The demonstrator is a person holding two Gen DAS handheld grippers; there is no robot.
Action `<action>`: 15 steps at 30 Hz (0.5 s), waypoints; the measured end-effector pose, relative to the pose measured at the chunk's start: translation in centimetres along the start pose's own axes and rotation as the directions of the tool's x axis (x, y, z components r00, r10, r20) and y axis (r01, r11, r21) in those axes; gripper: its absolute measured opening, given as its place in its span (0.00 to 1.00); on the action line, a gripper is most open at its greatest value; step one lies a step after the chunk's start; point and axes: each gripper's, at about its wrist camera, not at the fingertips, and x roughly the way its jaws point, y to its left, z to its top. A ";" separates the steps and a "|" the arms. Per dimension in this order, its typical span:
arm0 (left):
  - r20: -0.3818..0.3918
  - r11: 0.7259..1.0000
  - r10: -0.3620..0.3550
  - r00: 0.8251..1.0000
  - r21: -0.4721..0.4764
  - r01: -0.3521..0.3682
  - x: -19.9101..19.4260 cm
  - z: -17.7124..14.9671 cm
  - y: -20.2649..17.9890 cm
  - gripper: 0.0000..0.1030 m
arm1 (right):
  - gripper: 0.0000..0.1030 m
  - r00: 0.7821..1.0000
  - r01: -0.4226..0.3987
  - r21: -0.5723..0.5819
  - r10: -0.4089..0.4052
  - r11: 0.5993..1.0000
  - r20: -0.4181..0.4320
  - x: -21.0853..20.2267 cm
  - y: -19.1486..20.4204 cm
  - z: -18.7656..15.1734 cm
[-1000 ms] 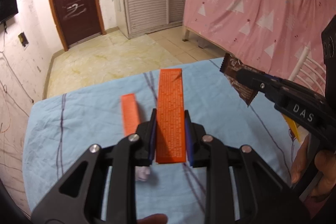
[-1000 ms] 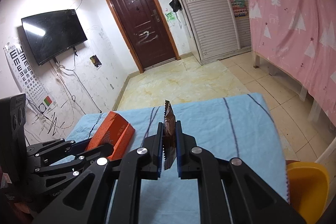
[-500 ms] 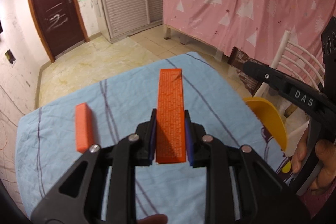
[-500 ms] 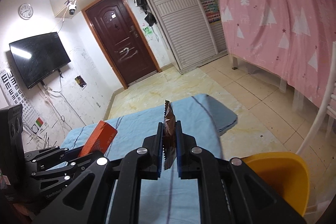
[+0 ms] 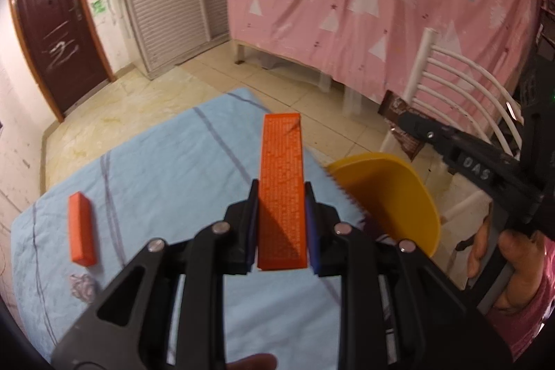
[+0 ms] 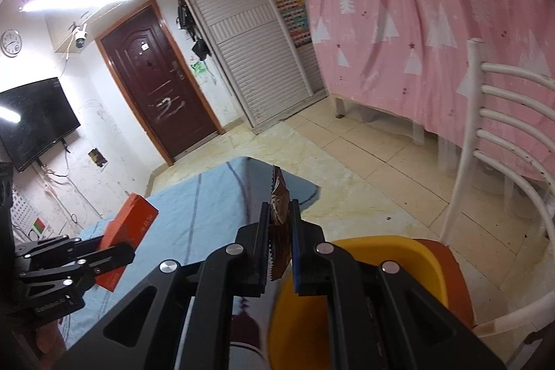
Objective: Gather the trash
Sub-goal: 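Carry the orange block and brown packet over the yellow bin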
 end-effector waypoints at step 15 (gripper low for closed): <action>-0.086 0.990 -0.130 0.988 0.051 0.135 4.0 2.6 -7.6 0.21 | 0.05 0.998 0.059 0.113 -0.061 0.992 0.018 -1.3 -6.4 -1.3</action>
